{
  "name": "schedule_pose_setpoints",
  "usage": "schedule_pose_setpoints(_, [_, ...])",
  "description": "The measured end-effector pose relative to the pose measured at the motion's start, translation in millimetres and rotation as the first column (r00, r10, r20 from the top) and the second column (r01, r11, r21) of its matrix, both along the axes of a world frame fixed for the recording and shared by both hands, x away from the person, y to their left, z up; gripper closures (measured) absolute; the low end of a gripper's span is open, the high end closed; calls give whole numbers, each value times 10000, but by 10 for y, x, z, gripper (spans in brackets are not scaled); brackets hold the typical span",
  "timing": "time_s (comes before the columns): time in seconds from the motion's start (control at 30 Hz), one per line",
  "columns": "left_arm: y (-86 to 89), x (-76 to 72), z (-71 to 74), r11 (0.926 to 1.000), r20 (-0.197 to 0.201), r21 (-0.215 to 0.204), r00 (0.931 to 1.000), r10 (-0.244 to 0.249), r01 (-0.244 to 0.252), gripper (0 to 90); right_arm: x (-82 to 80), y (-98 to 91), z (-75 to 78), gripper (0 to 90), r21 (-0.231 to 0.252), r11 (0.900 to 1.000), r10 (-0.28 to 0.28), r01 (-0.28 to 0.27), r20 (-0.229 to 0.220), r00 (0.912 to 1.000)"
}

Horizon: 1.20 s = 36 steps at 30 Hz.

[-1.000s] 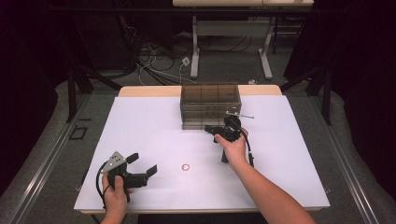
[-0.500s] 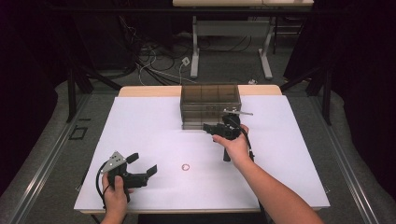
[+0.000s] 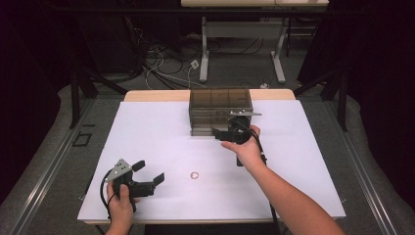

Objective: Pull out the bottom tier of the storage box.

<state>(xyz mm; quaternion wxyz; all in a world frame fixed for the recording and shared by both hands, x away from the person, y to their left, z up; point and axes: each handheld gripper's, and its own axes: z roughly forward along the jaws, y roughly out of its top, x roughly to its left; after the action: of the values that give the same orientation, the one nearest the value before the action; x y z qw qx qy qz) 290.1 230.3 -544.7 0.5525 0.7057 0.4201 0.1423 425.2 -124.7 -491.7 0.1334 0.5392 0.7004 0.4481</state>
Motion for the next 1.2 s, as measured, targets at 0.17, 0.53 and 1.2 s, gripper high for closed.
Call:
schedule_pose_setpoints(0.17, [2,0,-1,10000,1,-24,10000,13,-13,3,10,12,48,298,-419,9991,64,-59,121,9999])
schedule_pose_setpoints(0.53, [3,-4,-2,9999,-17,-112,10000,54,-54,3,101,-48,113,306,-916,9957,-124,110,-142,9998])
schedule_pose_setpoints(1.2, [-2,4,-10,9999,8,-95,10000,72,-72,3,320,-247,127,361,-1489,9822,-1253,1144,-658,9899])
